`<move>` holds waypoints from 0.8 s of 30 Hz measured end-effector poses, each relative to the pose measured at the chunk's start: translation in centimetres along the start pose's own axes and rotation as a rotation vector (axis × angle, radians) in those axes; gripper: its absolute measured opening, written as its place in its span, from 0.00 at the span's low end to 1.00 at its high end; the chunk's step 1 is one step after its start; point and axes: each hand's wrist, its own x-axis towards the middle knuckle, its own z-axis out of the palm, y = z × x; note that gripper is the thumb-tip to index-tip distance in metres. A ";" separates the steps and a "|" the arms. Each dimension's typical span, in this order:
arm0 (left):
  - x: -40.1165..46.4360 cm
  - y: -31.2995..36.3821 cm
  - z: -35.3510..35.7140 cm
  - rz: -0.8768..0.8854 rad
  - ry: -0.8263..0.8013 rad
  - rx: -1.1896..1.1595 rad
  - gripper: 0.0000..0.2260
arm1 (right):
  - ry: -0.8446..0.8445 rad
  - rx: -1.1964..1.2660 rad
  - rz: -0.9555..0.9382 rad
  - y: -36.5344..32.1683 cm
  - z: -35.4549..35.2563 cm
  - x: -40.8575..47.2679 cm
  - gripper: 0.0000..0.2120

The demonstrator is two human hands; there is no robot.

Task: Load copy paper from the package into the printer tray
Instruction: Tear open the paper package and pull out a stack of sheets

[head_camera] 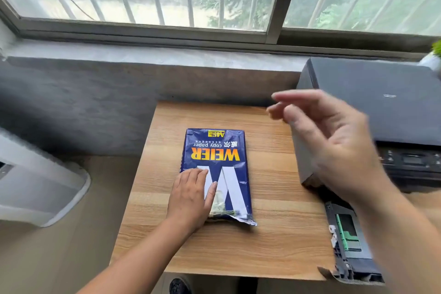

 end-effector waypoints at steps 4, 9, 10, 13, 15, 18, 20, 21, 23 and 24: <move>1.6 -0.7 2.3 0.043 -0.049 0.032 0.26 | -0.323 -0.379 0.389 14.6 6.8 -1.6 0.09; 2.4 -2.2 6.4 0.057 -0.145 0.057 0.26 | -0.585 -0.591 0.495 23.7 12.3 -5.1 0.18; 2.2 -2.5 7.2 0.066 -0.158 0.061 0.26 | -0.599 -0.602 0.501 24.5 12.9 -5.3 0.19; 1.1 -3.4 9.8 0.074 -0.174 0.044 0.26 | -0.617 -0.627 0.452 26.4 14.8 -6.4 0.19; 0.2 -4.0 11.3 0.068 -0.170 0.021 0.25 | -0.589 -0.621 0.414 27.3 15.8 -7.0 0.16; -0.5 -4.2 12.5 0.063 -0.172 -0.012 0.24 | -0.476 -0.587 0.394 28.7 16.3 -7.5 0.10; -0.6 -4.2 12.7 0.063 -0.168 -0.025 0.25 | -0.412 -0.573 0.406 29.2 16.7 -7.7 0.08; -0.6 -4.2 12.6 0.064 -0.165 -0.031 0.25 | -0.386 -0.573 0.409 29.5 16.9 -7.7 0.07; -0.6 -4.3 12.6 0.064 -0.157 -0.035 0.25 | -0.352 -0.584 0.420 29.8 17.3 -7.6 0.04; -0.5 -4.4 12.5 0.063 -0.160 -0.030 0.25 | -0.341 -0.586 0.427 30.0 17.4 -7.5 0.03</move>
